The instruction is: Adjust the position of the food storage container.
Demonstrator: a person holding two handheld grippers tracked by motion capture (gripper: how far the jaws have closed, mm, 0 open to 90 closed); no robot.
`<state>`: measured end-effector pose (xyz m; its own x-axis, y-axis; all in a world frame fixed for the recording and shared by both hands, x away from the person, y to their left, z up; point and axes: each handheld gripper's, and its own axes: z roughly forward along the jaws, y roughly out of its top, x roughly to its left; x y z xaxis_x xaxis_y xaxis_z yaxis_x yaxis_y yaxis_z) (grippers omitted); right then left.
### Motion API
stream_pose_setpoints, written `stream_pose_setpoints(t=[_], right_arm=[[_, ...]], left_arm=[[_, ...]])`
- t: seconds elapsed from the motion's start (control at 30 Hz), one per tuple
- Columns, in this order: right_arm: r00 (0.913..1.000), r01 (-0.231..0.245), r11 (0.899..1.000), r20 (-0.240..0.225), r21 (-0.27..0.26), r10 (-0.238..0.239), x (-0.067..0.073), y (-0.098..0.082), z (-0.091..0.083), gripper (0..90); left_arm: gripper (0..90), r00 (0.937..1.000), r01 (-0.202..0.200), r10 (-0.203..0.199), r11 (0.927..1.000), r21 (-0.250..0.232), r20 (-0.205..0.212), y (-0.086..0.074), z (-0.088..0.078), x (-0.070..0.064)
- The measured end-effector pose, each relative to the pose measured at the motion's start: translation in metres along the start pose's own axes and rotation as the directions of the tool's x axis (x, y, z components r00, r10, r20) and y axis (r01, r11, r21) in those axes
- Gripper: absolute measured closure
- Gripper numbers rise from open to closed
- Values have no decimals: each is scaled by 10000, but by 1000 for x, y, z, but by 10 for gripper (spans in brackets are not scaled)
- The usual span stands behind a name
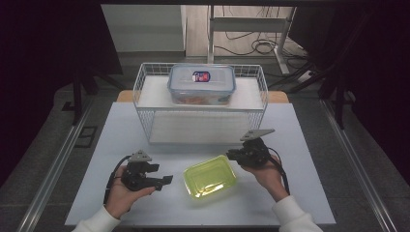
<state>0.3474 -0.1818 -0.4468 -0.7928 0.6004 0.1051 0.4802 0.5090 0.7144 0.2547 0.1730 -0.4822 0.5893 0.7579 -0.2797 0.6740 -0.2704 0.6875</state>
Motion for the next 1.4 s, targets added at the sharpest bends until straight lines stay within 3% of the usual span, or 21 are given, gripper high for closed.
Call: stream_pose_setpoints(t=[0.1,0.23,0.4,0.53,0.67,0.8,1.03,1.17,1.4], right_arm=[[9984,549,9978,135,359,-554,2,12,14,879],[9960,849,9932,210,792,-869,2,23,30,889],[9920,1155,9834,344,1399,-1214,1,30,52,890],[9869,1445,9701,421,1951,-1555,0,29,66,890],[9830,1620,9591,467,2321,-1774,0,27,68,891],[9811,1699,9544,486,2454,-1872,1,23,63,891],[9852,1490,9573,462,2477,-1653,2,4,49,891],[9853,1491,9600,461,2369,-1644,5,-3,43,890],[9891,1025,9835,897,1488,-1166,-2,-3,21,890]], left_arm=[[258,10000,6,-6,9999,147,16,-4,2,0],[249,10000,-59,60,9998,175,-12,-6,3,0],[247,10000,-80,79,9996,257,43,-7,6,-1],[244,9999,-137,134,9991,407,66,-9,9,-1],[244,9999,-111,108,9991,405,80,-10,9,-1],[244,9999,-47,44,9994,353,103,-10,8,1],[242,9998,-41,34,9991,430,173,-9,10,1],[241,9996,152,-162,9992,375,250,-8,10,3],[242,9994,85,-98,9991,417,331,-8,12,2]])
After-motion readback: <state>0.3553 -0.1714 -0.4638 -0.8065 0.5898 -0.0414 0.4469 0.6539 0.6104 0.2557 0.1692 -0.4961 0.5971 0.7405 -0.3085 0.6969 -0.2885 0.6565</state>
